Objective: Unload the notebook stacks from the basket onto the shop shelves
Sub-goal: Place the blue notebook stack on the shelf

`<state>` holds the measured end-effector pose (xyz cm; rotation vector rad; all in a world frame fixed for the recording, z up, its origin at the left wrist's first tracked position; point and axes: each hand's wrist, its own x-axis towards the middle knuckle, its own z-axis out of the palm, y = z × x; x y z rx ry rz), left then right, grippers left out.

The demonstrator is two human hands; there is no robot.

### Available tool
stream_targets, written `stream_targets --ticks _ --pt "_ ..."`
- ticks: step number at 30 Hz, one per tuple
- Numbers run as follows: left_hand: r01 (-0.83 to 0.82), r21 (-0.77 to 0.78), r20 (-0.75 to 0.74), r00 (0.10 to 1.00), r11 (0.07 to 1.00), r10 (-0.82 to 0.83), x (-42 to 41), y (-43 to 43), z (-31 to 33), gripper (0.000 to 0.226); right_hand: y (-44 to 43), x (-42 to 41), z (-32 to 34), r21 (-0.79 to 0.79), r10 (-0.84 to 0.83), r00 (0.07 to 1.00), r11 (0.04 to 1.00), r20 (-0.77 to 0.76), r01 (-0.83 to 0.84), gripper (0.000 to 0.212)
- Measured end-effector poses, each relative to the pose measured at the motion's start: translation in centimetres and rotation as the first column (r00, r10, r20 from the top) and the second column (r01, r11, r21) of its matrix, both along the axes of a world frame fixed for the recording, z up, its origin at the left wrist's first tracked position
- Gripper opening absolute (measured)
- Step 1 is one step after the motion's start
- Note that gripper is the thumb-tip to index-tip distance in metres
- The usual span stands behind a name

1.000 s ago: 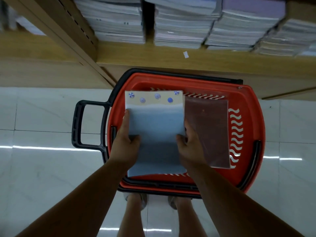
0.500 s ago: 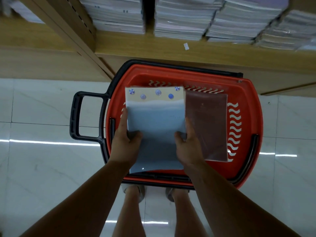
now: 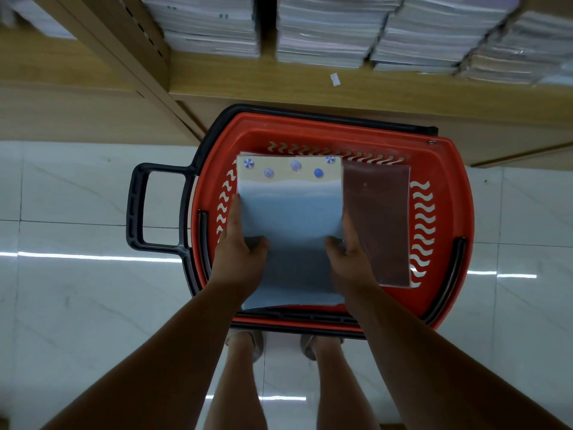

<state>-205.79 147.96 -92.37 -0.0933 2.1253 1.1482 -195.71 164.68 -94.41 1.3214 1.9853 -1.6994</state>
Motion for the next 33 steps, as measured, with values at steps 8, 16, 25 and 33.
stream_targets --ticks 8,16,25,33 --pt "-0.096 0.203 0.159 0.985 0.974 0.064 -0.2 -0.1 -0.1 0.088 1.1 -0.2 0.6 -0.128 -0.06 0.996 0.99 -0.061 0.052 0.065" --pt "-0.181 0.228 0.301 0.948 0.957 0.107 -0.9 0.4 -0.6 0.09 1.5 0.9 2.8 -0.139 -0.041 0.994 0.99 -0.098 0.027 0.061" --pt "-0.123 0.342 0.273 0.962 0.932 0.027 0.4 0.9 0.3 0.078 3.7 1.8 2.8 -0.2 -0.035 0.995 0.98 -0.094 0.016 0.064" --pt "-0.096 0.311 0.213 0.977 0.945 0.03 1.8 2.3 8.8 0.076 4.5 3.1 12.0 -0.16 -0.114 0.99 0.982 -0.082 0.1 0.048"
